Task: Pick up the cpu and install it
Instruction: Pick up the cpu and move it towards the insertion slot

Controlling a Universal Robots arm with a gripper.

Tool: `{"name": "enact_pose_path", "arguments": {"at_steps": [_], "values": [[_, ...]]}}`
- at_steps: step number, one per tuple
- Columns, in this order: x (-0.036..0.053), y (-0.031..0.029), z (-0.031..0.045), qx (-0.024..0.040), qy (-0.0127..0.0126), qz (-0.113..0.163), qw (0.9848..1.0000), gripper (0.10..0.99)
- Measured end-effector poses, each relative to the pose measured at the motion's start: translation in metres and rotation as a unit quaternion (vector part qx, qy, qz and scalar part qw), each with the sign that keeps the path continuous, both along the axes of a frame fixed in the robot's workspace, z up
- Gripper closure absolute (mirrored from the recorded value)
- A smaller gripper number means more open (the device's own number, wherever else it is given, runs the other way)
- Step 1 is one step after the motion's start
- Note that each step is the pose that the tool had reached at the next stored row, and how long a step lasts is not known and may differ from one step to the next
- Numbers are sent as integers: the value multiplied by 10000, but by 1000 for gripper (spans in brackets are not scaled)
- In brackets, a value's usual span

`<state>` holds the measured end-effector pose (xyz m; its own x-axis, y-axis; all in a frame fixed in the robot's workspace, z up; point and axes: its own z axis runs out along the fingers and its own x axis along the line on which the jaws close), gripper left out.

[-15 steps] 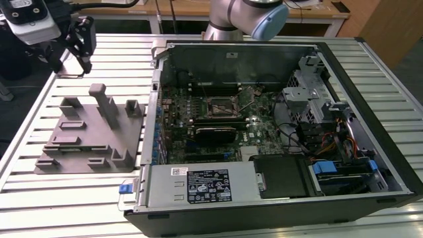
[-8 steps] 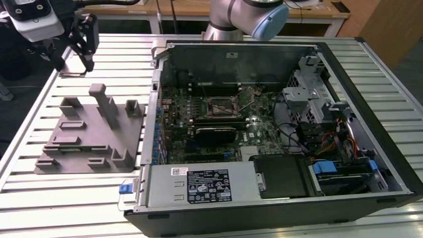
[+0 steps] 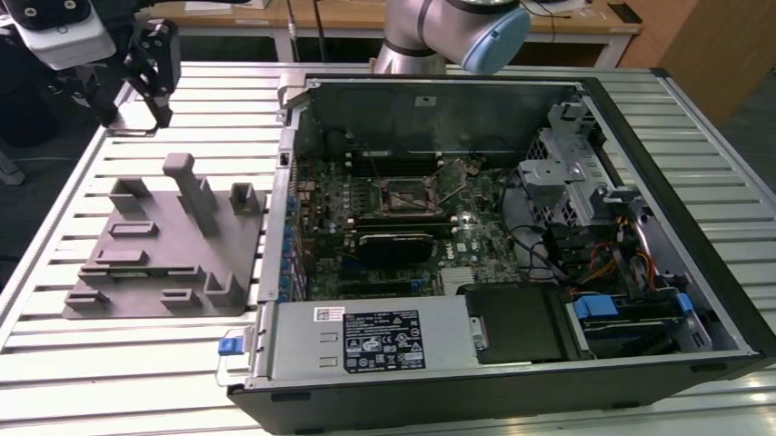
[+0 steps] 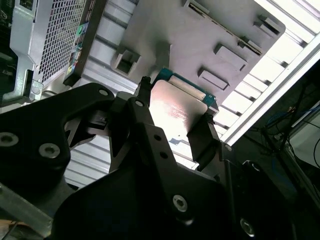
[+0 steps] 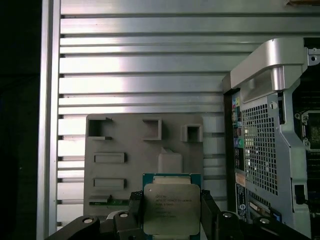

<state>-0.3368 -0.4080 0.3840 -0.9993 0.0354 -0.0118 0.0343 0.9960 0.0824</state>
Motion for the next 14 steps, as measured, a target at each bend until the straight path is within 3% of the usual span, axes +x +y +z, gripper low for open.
{"name": "enact_pose_path", "arguments": {"at_steps": [5, 14], "values": [[59, 0, 0, 0, 0, 1, 10000, 545], [257, 0, 0, 0, 0, 0, 10000, 545]]}}
